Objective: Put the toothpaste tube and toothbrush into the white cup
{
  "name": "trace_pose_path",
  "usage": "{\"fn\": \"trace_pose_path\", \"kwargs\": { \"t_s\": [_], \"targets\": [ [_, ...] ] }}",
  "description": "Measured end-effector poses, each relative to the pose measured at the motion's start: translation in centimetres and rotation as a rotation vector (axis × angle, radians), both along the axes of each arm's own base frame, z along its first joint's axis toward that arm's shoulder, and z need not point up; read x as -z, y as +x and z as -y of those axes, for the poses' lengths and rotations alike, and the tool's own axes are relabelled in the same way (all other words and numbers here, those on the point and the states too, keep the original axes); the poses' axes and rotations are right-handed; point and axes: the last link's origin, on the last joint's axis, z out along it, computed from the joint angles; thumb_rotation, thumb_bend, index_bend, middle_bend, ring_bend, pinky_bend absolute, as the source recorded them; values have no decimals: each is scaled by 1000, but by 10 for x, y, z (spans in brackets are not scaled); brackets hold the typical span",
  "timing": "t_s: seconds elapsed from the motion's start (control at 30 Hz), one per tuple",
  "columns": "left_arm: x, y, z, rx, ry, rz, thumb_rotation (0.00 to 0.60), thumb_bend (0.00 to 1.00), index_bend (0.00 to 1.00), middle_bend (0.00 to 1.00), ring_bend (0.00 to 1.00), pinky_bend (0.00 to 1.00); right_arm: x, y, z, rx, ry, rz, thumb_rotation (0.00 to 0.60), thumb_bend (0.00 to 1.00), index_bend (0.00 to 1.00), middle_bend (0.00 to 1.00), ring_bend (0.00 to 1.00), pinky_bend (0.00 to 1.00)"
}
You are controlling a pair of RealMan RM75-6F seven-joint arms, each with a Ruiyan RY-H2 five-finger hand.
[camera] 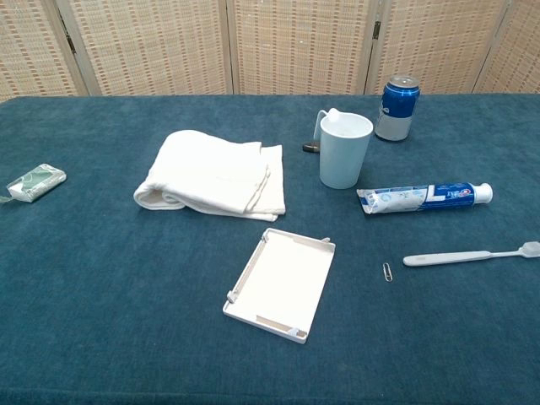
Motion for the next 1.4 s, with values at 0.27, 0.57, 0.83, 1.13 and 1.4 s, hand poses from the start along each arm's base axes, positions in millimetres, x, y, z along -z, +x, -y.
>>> {"fn": "trace_pose_path", "kwargs": {
  "t_s": [0.27,0.57,0.83,1.13,1.4],
  "targets": [
    [0,-2,-1,-3,3,10,600,135,202,54,23,147,0,1,-1,5,-9,1,600,193,190,224,145,201],
    [3,-6,-6,-14,-9,22,600,135,203,54,23,147,3,7,7,-7,-16,1,600,200,190,242,145,201],
    [8,-8,-9,-13,-18,39,600,135,203,54,23,147,15,25,30,-47,-6,-31,600,251,190,277,145,201],
    [4,-20,2,-51,-1,53,600,135,203,54,23,147,49,46,77,-54,119,-90,600,251,190,283,145,201],
    [0,-29,12,-85,13,55,600,135,215,54,23,147,92,66,123,-35,217,-141,600,251,190,285,145,201]
  ]
}}
